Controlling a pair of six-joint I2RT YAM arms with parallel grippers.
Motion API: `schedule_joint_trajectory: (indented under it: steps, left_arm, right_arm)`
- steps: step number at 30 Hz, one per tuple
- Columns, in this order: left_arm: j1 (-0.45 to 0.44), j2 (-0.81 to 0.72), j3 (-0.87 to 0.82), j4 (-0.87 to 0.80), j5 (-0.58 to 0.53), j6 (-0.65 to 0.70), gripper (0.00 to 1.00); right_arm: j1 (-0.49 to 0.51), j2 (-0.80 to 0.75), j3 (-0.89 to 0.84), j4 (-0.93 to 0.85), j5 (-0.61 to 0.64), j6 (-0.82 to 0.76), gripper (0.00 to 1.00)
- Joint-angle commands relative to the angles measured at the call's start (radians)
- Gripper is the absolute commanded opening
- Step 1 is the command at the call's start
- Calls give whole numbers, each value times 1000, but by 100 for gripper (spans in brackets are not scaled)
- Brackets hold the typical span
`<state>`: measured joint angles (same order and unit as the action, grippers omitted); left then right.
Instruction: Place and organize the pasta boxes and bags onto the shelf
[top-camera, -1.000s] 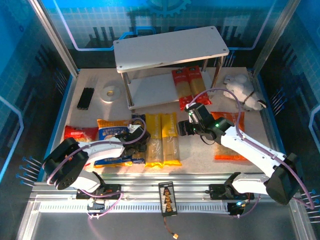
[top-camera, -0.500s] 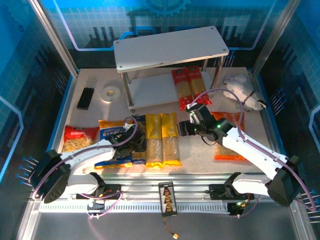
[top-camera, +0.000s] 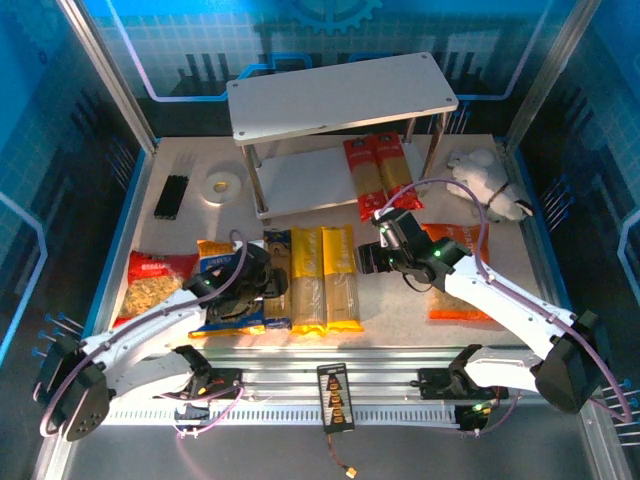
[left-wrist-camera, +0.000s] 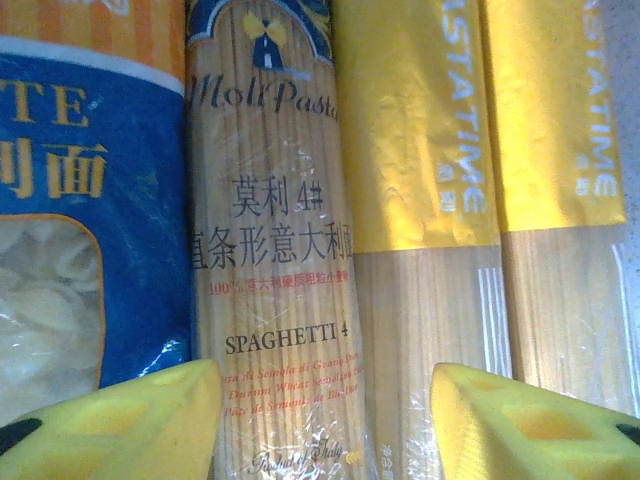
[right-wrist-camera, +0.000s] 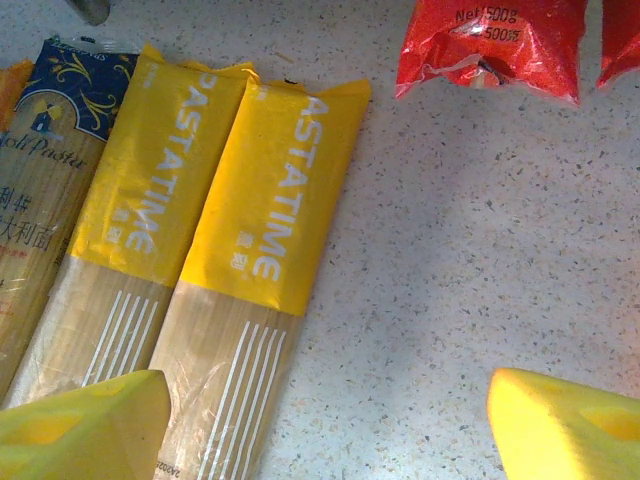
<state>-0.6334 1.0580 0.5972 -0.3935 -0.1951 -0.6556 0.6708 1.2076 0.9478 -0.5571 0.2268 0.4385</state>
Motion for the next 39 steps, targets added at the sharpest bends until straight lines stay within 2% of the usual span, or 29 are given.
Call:
schedule_joint_trajectory:
  steps: [1, 8, 14, 25, 31, 36, 39]
  left_arm:
    - [36, 54, -32, 54, 49, -16, 58]
    - [126, 172, -43, 83, 37, -3, 57]
    - [180, 228, -32, 28, -43, 6, 59]
    - [245, 191, -60, 22, -74, -47, 63]
    - [232, 126, -43, 6, -49, -16, 65]
    - [103, -18, 6, -68, -156, -5, 73]
    - [51, -41, 39, -114, -160, -10, 77]
  right_arm:
    - [-12, -34, -15, -6, -1, 16, 84]
    - [-11, -66, -26, -13, 13, 14, 84]
    - [-15, -70, -35, -12, 15, 10, 84]
    - [-37, -67, -55, 1, -2, 2, 84]
    - [-47, -66, -63, 9, -12, 1, 84]
    - [-50, -51, -58, 20, -22, 5, 84]
    - [-51, -40, -51, 22, -30, 6, 84]
